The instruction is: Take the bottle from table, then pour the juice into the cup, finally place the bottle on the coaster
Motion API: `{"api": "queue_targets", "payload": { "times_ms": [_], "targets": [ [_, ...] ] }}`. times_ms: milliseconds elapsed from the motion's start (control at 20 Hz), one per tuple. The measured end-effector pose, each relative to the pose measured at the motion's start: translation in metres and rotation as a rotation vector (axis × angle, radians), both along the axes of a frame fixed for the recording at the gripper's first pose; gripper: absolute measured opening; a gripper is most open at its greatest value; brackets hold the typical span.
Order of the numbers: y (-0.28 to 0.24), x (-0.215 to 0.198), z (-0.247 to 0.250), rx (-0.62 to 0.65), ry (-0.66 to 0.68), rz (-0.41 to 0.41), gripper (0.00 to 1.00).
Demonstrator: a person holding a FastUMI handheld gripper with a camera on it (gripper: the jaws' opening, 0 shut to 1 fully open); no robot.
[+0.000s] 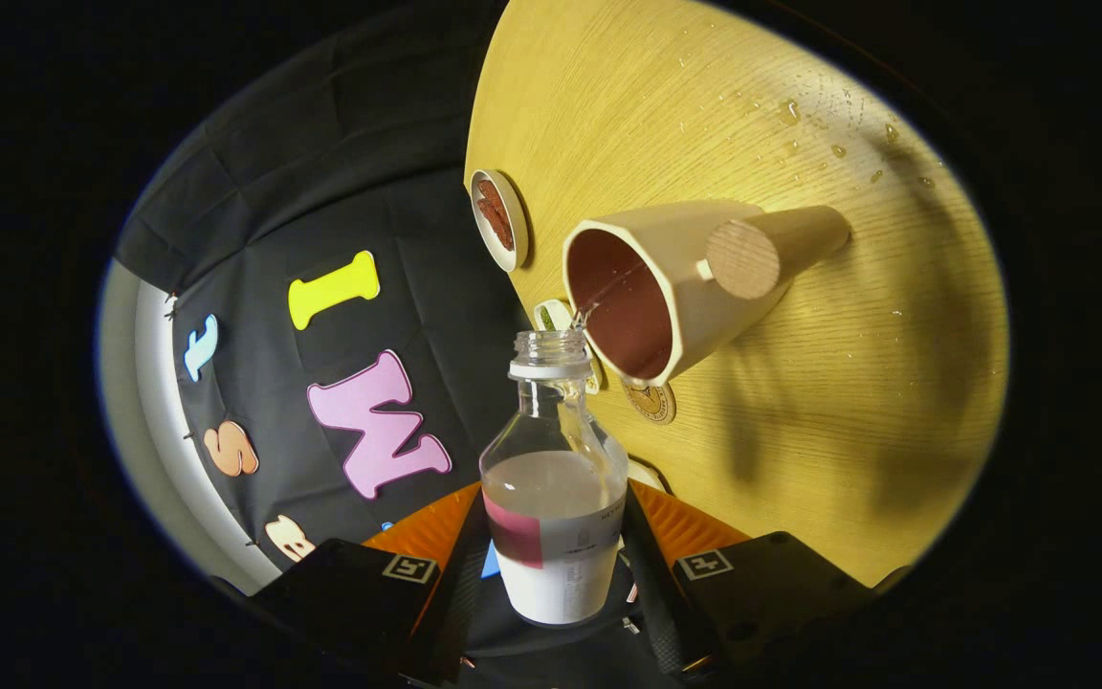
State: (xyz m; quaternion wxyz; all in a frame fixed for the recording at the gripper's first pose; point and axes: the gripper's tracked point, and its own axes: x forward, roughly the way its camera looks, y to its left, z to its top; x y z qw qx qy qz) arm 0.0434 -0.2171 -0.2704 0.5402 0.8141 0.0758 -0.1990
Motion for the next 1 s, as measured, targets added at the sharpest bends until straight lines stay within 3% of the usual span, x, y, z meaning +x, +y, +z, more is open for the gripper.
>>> {"api": "queue_targets", "payload": {
  "times_ms": [1000],
  "targets": [
    [0.006, 0.0, 0.006, 0.118, -0.022, -0.043, 0.76]
  ]
}}
